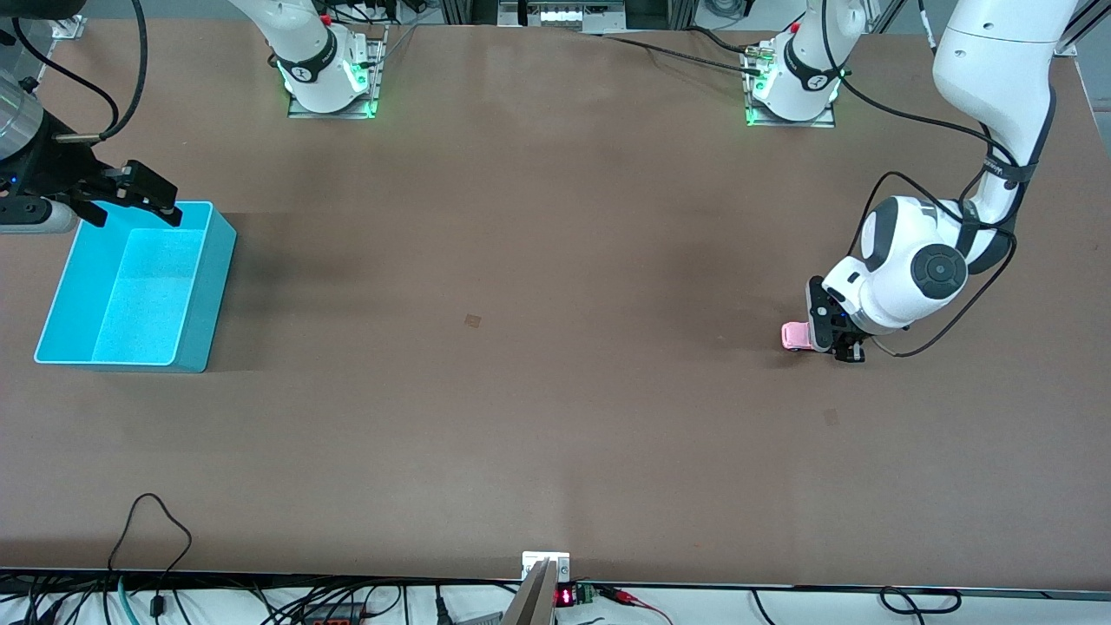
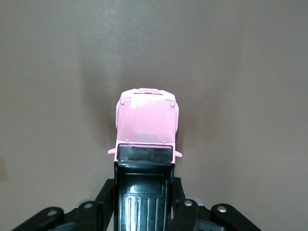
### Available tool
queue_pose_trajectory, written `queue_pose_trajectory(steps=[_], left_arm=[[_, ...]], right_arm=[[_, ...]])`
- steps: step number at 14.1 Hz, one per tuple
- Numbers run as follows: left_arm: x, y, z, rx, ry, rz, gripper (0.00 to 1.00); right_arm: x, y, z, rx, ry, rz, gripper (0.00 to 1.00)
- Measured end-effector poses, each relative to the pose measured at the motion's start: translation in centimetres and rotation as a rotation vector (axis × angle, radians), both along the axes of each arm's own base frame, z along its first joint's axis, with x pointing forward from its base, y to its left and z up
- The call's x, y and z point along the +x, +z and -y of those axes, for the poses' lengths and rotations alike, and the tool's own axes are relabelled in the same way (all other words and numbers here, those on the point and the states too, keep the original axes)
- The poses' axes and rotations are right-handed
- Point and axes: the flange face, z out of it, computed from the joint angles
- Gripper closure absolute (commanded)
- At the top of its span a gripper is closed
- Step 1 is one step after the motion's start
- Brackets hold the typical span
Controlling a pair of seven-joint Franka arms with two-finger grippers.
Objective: Wind and store pink jeep toy
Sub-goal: 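Pull the jeep backward along the table with the left gripper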
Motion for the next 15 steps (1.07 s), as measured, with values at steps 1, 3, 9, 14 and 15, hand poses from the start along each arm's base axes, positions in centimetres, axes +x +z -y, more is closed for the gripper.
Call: queue_pose_trajectory(steps=[1,3,9,14,15], left_arm=[[0.0,0.0,-0.6,0.001,0.005,-0.001,0.9],[0.0,0.0,-2.7,0.001,0.003,-0.004,0.9],[-0.3,0.0,-15.5,-0.005,-0.017,0.004,0.9],[-0.7,0.0,-22.2,0.006,-0.019,0.018,0.87],[-0.7,0.0,-22.6,0.01,-0.018,0.018,0.77]], right_arm=[[0.0,0.0,0.0,0.0,0.0,0.0,0.0],[0.0,0.0,0.0,0.0,0.0,0.0,0.0],[0.0,-0.1,0.0,0.0,-0.001,-0.001,0.0],[0.0,-0.1,0.0,0.0,-0.001,-0.002,0.0],[0.0,-0.1,0.0,0.0,-0.001,-0.002,0.0]])
